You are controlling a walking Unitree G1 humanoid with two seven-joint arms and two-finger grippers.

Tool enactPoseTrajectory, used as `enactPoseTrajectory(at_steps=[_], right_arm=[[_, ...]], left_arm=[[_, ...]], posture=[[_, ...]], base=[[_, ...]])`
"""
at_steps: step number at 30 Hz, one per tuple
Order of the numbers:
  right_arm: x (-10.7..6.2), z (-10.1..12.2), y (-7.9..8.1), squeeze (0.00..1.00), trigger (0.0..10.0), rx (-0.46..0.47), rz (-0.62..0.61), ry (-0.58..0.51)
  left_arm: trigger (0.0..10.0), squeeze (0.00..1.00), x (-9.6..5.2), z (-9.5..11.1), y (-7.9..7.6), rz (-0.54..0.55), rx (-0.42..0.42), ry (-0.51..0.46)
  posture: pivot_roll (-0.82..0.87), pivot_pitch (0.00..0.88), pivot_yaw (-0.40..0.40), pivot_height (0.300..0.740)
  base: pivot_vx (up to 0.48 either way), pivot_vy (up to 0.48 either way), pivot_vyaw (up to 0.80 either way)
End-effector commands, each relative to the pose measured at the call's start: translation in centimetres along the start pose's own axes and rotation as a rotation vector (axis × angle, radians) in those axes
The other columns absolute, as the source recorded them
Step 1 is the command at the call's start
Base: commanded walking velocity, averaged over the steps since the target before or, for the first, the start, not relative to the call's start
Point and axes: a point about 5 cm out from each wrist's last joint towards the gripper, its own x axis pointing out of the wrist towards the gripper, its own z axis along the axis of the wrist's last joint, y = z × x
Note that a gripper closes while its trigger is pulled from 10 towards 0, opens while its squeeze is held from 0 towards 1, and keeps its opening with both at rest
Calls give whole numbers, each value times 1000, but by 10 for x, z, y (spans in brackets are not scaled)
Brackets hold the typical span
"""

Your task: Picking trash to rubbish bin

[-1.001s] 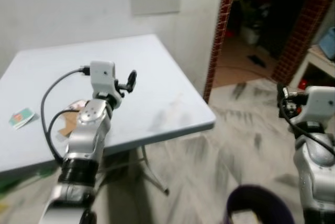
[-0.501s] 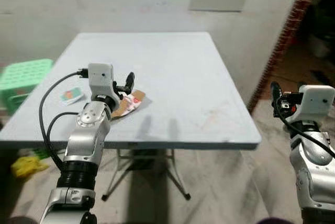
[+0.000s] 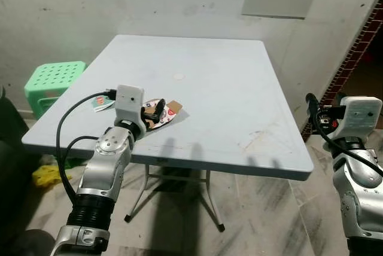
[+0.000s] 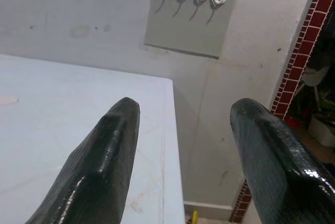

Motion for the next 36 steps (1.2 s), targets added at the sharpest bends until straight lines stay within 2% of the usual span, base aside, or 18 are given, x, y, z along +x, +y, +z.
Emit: enactPoseTrajectory(at_steps=[1,6,9,18,30,36], right_arm=[[0,5,4,0,10000,0,38,-14],[-2,4,16,0,10000,15,114,-5],[-3,4,20,0,10000,13,133,0],[-5,3,20,0,10000,24,133,7],[-7,3,23,0,10000,41,132,8],[-8,2,23,0,10000,42,130,11]], left_arm=[[10000,0,-1,2,3,8,-2,1],[10000,0,-1,-1,0,9,-47,21],[10000,0,-2,-3,0,9,-48,32],[10000,0,-2,0,8,29,-51,37],[10000,0,0,5,5,8,-55,24],[10000,0,0,6,3,8,-38,33]], posture=[[-76,17,-45,740],[-76,29,-49,740],[-75,34,-48,740],[-72,47,-44,740],[-72,49,-38,740],[-71,49,-36,740]], base=[[0,0,0],[0,0,0],[0,81,0],[0,390,0],[0,473,0],[0,0,0]])
